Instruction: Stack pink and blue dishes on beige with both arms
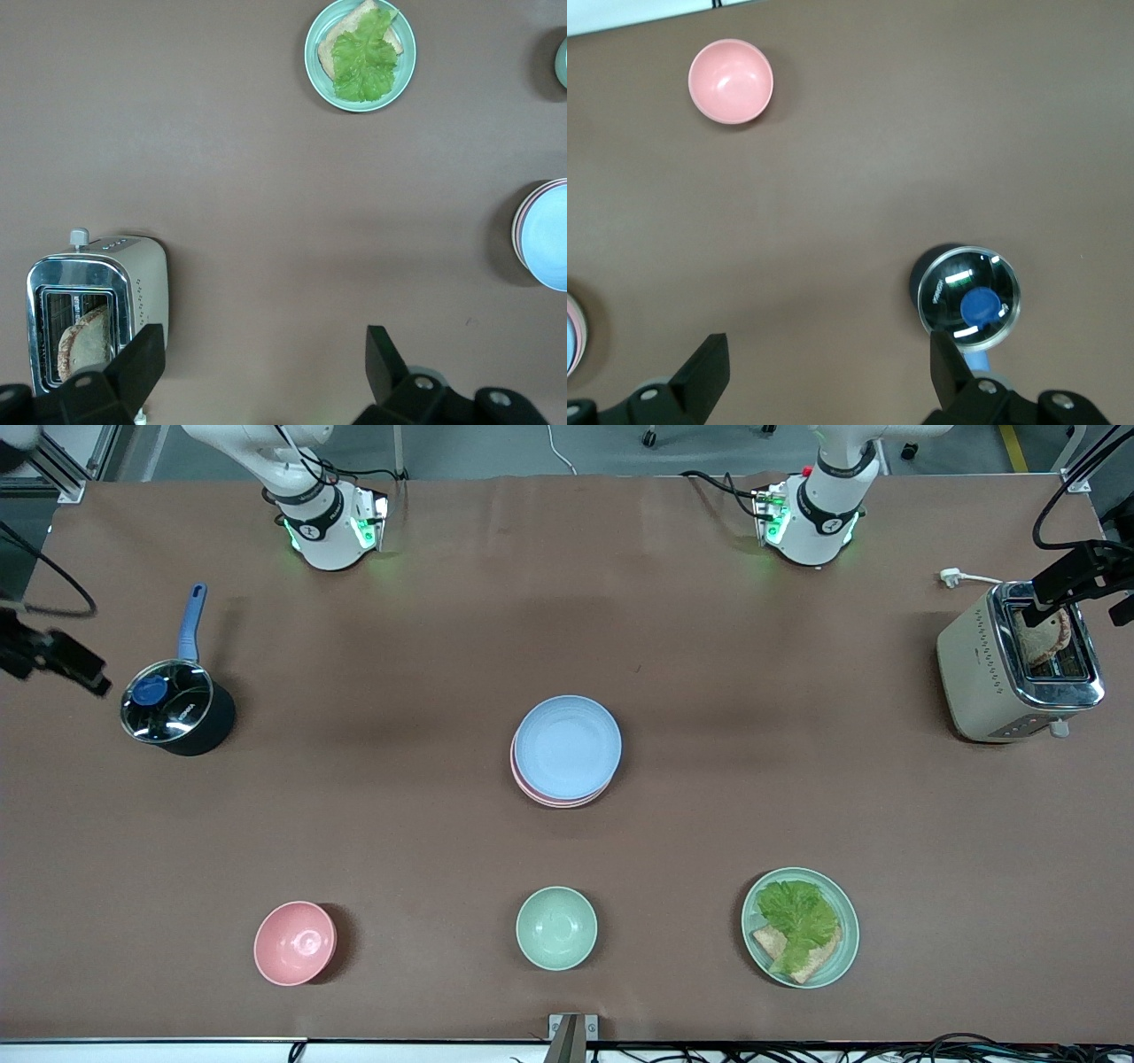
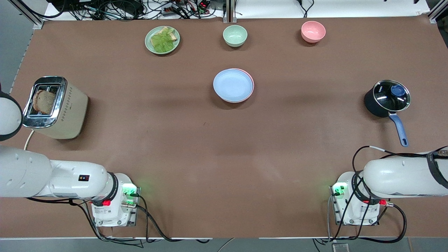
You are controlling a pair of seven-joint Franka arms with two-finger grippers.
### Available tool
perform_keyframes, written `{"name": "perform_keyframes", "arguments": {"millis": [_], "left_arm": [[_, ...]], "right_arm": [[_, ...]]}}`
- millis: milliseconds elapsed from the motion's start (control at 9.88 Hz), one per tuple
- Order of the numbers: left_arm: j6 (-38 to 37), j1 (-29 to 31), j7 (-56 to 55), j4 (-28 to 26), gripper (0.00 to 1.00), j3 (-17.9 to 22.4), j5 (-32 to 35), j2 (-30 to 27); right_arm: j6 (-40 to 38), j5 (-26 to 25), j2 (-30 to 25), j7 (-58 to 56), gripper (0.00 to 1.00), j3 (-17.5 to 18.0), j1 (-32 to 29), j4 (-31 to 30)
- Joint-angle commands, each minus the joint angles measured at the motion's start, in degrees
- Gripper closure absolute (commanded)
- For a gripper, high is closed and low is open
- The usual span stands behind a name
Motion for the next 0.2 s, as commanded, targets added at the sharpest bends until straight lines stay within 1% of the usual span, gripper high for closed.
{"name": "perform_keyframes", "arguments": {"millis": [0,101], "left_arm": [[0.38,-0.38,-0.36,-2.58,0.00,0.24,0.04,-0.52],[0.38,-0.38,-0.18,-2.50,0.00,0.16,1.00,-0.52]], "right_arm": [[-3.52,1.93,0.04,-1.78,0.00,-0.02,-0.40,2.17],[-3.62,1.94,0.12,-3.18,0.00,-1.06,-0.49,2.16]]}}
